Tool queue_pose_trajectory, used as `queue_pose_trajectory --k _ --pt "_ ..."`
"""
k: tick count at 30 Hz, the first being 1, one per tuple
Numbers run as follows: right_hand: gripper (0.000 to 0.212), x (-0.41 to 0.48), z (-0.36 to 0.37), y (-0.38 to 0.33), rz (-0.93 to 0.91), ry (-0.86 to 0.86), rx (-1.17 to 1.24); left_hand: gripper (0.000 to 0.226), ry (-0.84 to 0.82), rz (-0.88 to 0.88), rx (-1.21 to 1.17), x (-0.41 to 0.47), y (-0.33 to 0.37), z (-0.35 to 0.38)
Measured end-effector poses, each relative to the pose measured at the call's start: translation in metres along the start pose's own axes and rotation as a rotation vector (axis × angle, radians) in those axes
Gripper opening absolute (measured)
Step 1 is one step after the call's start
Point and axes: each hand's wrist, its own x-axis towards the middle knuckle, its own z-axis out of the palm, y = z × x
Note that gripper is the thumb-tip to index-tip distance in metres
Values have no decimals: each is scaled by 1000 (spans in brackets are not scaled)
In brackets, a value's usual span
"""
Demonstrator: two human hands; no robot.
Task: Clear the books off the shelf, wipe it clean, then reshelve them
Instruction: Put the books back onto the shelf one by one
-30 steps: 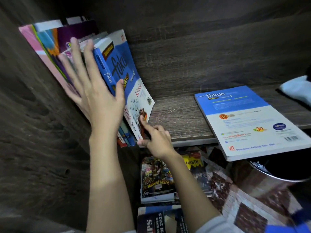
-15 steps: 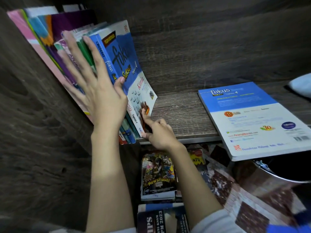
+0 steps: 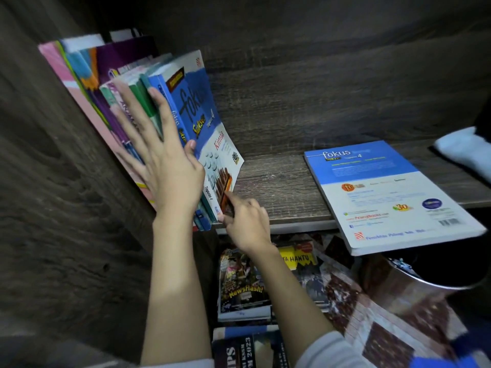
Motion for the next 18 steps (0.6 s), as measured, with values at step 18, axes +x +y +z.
queue_pose_trajectory --k 18 --pt "32 -57 -169 109 387 500 -73 32 -744 -199 -571 -117 105 37"
